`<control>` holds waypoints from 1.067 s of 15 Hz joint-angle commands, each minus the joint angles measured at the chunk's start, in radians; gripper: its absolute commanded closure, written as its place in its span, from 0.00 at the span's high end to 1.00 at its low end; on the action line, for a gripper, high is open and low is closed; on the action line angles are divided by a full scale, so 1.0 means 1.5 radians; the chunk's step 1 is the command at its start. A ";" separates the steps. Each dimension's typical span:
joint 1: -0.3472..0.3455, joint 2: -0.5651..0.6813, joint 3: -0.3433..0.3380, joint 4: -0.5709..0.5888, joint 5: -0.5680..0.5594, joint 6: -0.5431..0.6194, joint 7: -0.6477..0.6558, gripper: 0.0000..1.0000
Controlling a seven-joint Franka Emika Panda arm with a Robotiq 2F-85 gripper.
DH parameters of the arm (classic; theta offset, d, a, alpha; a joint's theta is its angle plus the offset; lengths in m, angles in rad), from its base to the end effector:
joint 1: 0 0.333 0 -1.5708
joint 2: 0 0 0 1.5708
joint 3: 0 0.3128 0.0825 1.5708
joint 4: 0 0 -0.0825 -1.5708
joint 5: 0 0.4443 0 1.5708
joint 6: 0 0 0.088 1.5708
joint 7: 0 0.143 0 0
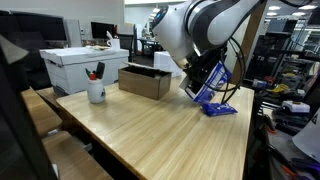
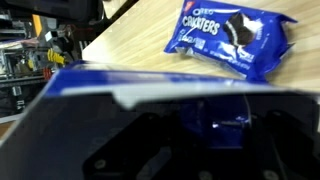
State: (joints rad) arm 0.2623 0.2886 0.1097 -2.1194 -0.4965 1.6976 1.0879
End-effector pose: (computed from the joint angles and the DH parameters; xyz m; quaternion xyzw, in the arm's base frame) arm 0.4987 0.1304 0.1784 0.8958 -0.2103 -0.1144 0.3746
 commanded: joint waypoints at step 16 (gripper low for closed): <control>-0.015 -0.067 0.008 -0.011 0.180 0.116 -0.067 0.06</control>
State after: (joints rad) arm 0.2542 0.2536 0.1176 -2.1254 -0.2507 1.8607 1.0358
